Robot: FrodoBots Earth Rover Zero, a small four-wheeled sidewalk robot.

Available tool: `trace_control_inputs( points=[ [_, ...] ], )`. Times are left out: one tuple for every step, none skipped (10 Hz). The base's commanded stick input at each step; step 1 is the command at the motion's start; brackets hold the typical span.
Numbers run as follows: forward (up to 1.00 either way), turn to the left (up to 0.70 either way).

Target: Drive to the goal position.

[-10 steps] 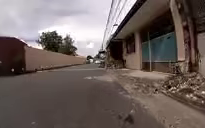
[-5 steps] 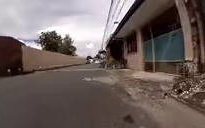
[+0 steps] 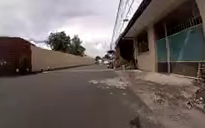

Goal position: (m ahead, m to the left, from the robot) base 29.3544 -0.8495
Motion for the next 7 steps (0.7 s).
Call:
trace_control_inputs(
  points=[
    [0.70,0.00],
    [0.70,0.00],
    [0.70,0.00],
    [0.70,0.00],
    [0.70,0.00],
    [0.70,0.00],
    [0.70,0.00]
  ],
)
